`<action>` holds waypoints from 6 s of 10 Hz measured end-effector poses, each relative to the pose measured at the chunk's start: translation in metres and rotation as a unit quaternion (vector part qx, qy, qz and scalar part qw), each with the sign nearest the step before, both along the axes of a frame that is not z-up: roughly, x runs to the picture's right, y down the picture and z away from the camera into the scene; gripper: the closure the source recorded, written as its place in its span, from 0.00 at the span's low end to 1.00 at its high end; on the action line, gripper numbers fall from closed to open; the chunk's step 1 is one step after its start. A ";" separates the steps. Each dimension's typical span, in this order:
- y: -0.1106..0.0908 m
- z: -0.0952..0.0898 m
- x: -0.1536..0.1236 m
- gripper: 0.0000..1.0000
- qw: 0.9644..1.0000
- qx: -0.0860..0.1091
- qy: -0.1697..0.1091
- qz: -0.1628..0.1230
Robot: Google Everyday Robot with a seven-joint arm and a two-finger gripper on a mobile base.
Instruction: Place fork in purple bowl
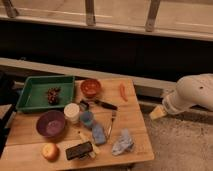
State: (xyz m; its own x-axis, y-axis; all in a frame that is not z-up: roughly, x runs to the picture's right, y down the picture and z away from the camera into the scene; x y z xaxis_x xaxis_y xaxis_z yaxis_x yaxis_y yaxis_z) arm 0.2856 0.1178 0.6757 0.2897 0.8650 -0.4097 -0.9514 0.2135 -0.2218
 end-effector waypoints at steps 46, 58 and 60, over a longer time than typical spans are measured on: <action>0.063 0.170 -0.228 0.31 0.996 -0.060 -0.011 -0.064; 0.076 0.184 -0.224 1.00 0.993 -0.078 0.016 -0.083; 0.076 0.185 -0.223 1.00 0.993 -0.076 0.017 -0.083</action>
